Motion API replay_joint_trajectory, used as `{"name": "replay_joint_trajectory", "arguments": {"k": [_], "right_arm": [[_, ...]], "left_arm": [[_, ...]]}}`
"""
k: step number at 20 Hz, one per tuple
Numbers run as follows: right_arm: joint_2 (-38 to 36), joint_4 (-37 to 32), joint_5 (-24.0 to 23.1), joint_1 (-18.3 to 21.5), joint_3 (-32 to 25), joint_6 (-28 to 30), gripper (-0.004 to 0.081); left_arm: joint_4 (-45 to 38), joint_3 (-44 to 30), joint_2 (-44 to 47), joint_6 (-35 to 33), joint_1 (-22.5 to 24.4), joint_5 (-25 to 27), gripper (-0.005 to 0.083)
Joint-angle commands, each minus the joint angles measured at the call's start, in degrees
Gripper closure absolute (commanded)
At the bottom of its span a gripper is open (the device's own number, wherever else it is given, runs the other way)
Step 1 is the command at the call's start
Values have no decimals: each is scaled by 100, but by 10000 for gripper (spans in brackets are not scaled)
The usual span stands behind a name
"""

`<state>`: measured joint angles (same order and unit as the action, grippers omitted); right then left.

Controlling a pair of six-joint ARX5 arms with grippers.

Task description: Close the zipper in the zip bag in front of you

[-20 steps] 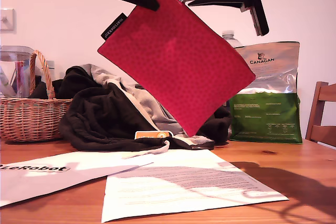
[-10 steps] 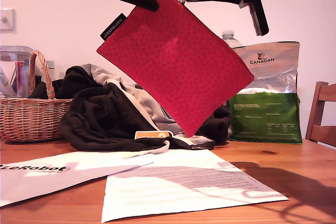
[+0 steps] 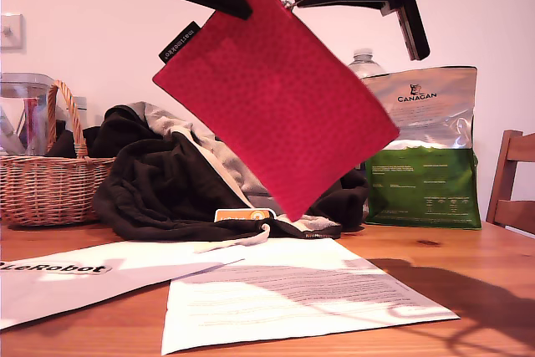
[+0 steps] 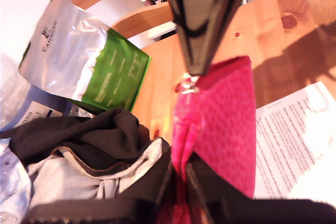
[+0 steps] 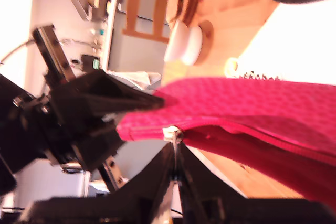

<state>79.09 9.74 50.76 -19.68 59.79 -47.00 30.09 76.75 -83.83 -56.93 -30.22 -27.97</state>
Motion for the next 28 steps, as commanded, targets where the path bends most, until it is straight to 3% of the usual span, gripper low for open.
{"name": "replay_joint_trajectory", "arguments": {"k": [1,28], "right_arm": [[63,256,-157,-11,-77,188,783],[63,1464,-1104,33,-77,1445,783]], "left_arm": [[-142,31,-7,39,85,-33,795],[-103,31,-7,39,85,-122,795]]}}
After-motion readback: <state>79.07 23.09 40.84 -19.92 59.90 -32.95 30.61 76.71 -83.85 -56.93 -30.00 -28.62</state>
